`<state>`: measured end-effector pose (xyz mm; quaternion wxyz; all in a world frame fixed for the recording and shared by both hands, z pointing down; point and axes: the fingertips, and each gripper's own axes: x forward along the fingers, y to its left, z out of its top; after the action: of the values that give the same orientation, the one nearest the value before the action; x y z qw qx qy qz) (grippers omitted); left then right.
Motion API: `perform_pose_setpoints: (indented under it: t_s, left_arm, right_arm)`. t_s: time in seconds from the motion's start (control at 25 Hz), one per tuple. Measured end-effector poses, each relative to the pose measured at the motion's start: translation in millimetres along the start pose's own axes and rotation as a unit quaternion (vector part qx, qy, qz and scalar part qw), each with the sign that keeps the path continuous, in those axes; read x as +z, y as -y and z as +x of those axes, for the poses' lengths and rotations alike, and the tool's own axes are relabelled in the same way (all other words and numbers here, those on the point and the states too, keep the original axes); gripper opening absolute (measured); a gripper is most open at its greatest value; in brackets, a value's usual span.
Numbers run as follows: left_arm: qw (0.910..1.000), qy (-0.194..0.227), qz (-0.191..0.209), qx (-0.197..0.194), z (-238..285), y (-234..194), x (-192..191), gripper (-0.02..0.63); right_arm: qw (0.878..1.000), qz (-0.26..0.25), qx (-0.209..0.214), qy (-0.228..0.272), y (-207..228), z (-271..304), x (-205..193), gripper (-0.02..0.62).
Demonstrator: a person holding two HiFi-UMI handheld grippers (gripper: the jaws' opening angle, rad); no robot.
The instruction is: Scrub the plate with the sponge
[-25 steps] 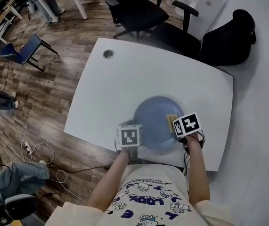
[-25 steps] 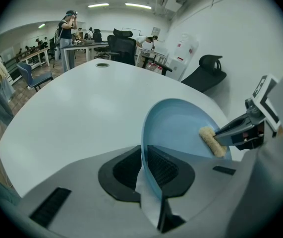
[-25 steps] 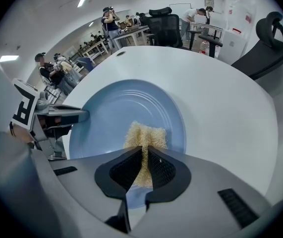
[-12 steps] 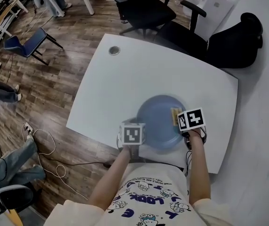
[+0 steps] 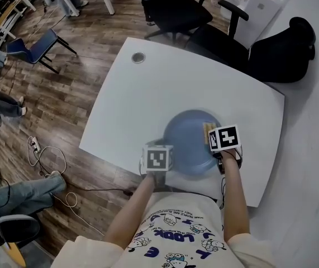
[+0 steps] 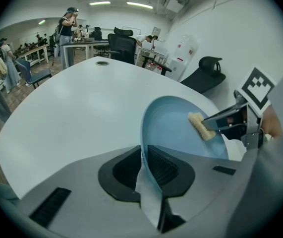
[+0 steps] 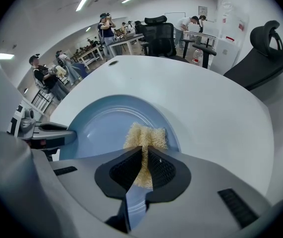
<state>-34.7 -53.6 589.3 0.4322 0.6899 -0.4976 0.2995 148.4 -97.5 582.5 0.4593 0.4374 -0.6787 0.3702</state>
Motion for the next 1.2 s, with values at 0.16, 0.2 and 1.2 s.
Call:
perform_pose_setpoints:
  t_s: [0.16, 0.2, 1.2]
  left_arm:
    - [1.0000, 0.002, 0.000, 0.004, -0.2, -2.4, 0.2, 0.044]
    - [1.0000, 0.002, -0.001, 0.004, 0.2, -3.2, -0.5, 0.044]
    - [1.0000, -0.005, -0.006, 0.003, -0.3, -4.3, -0.3, 0.044]
  right_arm:
    - [1.000, -0.005, -0.009, 0.006, -1.8, 2.9, 6.0, 0.046]
    - [1.000, -0.005, -0.010, 0.007, -2.4, 3.8, 7.1, 0.046]
    - [0.998, -0.046, 0.006, 0.033, -41.4, 17.9, 40.9, 0.046]
